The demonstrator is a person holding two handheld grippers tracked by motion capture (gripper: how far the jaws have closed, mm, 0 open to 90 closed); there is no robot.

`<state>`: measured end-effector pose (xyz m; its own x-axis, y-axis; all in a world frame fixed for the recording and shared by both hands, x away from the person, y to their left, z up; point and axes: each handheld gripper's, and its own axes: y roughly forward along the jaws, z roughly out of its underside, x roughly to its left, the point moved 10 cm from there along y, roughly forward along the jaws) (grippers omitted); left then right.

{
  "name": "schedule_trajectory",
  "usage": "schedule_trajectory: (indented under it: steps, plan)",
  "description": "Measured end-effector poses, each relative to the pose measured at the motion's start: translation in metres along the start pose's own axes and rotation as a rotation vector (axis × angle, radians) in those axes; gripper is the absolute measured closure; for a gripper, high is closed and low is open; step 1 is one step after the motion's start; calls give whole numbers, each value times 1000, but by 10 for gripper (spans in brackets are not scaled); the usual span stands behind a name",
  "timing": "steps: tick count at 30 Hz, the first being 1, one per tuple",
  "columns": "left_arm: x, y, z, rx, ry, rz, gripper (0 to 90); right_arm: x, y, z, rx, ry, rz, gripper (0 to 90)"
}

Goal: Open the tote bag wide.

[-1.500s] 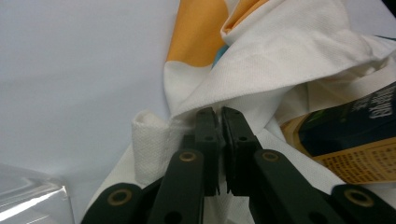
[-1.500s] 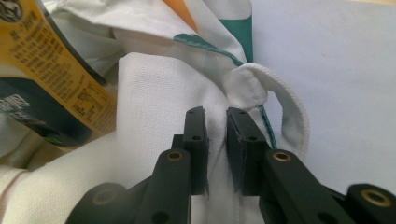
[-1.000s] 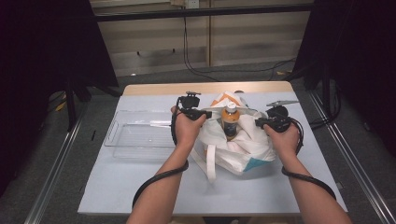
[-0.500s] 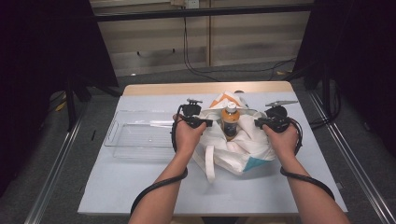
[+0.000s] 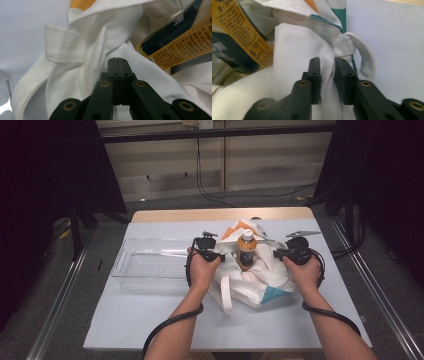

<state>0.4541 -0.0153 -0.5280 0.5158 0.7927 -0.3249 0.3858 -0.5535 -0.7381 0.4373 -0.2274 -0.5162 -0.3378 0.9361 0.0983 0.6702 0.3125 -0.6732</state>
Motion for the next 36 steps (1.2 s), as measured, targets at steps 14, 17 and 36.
schedule_trajectory:
  steps: [14, 17, 36]
  plan:
    - [2, 4, 5, 5, 2, -11, 900, 11, -26, -29, -88, -72, -34, 678]
    - [3, 5, 7, 1, -7, -9, 900, 19, -30, -29, -96, -91, -79, 787]
    - [3, 5, 10, 18, 9, -20, 900, 15, -7, 22, -30, -78, -113, 900]
